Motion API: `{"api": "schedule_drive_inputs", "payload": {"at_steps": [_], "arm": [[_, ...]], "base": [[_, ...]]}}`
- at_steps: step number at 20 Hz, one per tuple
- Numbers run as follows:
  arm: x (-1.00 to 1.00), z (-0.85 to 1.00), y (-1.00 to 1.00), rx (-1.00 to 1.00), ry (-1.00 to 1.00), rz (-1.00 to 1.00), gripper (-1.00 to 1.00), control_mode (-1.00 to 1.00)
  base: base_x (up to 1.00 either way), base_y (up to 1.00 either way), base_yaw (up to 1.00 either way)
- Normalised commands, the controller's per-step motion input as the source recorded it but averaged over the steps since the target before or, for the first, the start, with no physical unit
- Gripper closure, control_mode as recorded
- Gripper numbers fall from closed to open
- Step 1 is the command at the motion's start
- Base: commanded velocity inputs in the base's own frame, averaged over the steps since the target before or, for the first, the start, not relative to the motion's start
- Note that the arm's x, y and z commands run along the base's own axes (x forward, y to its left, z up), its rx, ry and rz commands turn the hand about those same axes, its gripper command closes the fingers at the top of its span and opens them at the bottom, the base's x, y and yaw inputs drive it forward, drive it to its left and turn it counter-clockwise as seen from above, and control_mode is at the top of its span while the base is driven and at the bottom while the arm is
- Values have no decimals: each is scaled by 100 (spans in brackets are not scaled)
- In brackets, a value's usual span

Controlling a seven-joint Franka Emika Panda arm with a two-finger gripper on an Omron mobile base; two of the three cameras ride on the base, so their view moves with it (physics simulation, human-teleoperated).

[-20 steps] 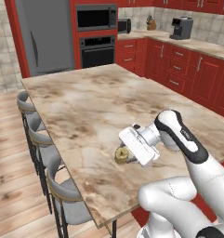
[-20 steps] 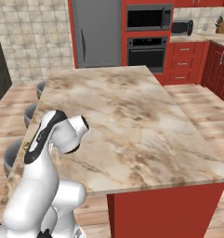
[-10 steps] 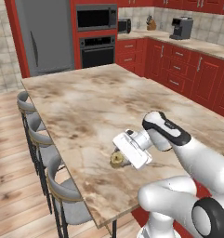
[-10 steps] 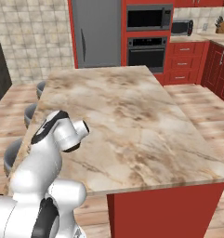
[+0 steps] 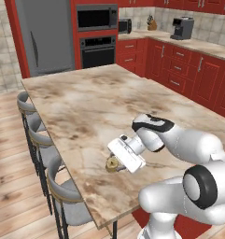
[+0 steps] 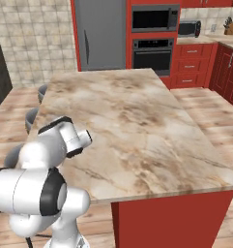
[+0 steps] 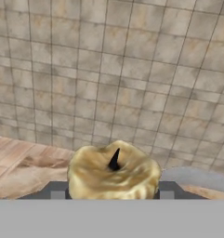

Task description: Get the candle and the beer from the cabinet and move them to the dining counter.

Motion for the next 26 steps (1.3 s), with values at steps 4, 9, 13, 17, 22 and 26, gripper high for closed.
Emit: {"api": "schedule_drive_inputs", "payload": {"at_steps": [4, 9, 13, 17, 22, 26], "arm": [[23, -31, 11, 0, 0, 5, 100, -100], [19, -24, 6, 0, 0, 4, 100, -100], [17, -26, 4, 0, 0, 4, 100, -100], [14, -27, 4, 0, 0, 4, 100, -100], [12, -32, 8, 0, 0, 3, -100, -100], [14, -32, 8, 0, -1, 3, -100, -100]], "base": [[0, 0, 0], [0, 0, 0], [0, 0, 0], [0, 0, 0], [0, 0, 0], [0, 0, 0]]}}
